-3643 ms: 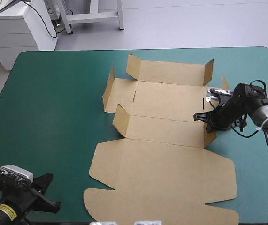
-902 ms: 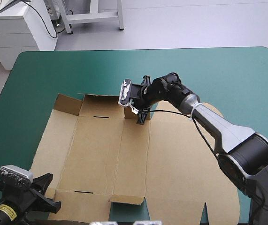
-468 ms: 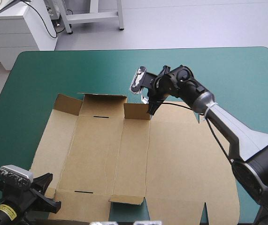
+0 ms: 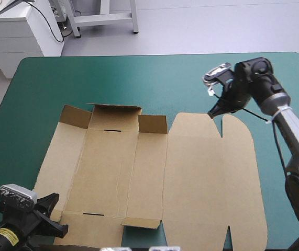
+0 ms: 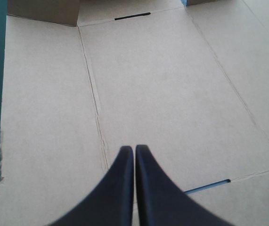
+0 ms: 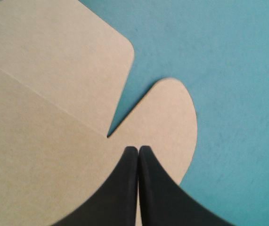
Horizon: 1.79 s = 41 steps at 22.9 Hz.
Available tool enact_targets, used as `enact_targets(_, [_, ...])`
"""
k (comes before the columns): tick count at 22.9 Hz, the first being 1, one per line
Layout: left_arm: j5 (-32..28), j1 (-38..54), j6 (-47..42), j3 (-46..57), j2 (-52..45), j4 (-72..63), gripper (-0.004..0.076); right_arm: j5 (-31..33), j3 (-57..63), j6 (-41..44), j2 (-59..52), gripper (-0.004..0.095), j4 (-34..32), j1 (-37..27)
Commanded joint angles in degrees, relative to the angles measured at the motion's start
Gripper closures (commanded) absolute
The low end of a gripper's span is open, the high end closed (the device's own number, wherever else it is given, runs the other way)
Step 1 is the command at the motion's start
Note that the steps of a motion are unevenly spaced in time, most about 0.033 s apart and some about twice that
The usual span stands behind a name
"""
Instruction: Fold the box
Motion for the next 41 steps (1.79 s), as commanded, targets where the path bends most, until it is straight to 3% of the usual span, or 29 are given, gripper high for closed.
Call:
enact_targets(1, [-3.7, -0.3, 0.0, -1.6, 0.8, -0.1, 0.0731, 0.4, 2.3, -0.2, -6.7, 0.0927, 6.8, -6.7])
enact_targets(7, [-3.7, -0.3, 0.0, -1.6, 0.8, -0.1, 0.0731, -0.6, 11.3, -0.3, -16.2, 0.0927, 8.3, -15.1])
enact_targets(10, [-3.7, -0.3, 0.0, -1.6, 0.8, -0.1, 0.0731, -6.0, 21.5, -0.2, -27.5, 0.0927, 13.9, -20.3])
enact_targets(17, [-1.4, -0.3, -0.9, -3.0, 1.7, -0.1, 0.0731, -6.3, 32.7, 3.2, -45.5, 0.0927, 14.2, -21.2])
enact_targets(25, [-1.4, -0.3, -8.6, -11.4, 14.9, 16.7, 0.0731, -3.0, 32.7, 4.8, -46.8, 0.0928, 14.2, -21.2])
enact_targets(31, [-1.9, -0.3, -9.0, -14.3, 26.2, 16.8, 0.0731, -3.1, 32.7, 4.8, -46.8, 0.0928, 14.6, -21.2])
enact_targets(35, [-5.2, -0.3, -8.9, -15.5, 36.0, 17.3, 0.0731, -3.6, 32.7, 4.8, -46.8, 0.0928, 15.7, -21.2])
enact_targets(41, [-3.9, -0.2, -9.0, -23.2, 49.6, 16.2, 0.0731, -4.8, 32.7, 4.0, -46.8, 0.0928, 18.8, -21.2])
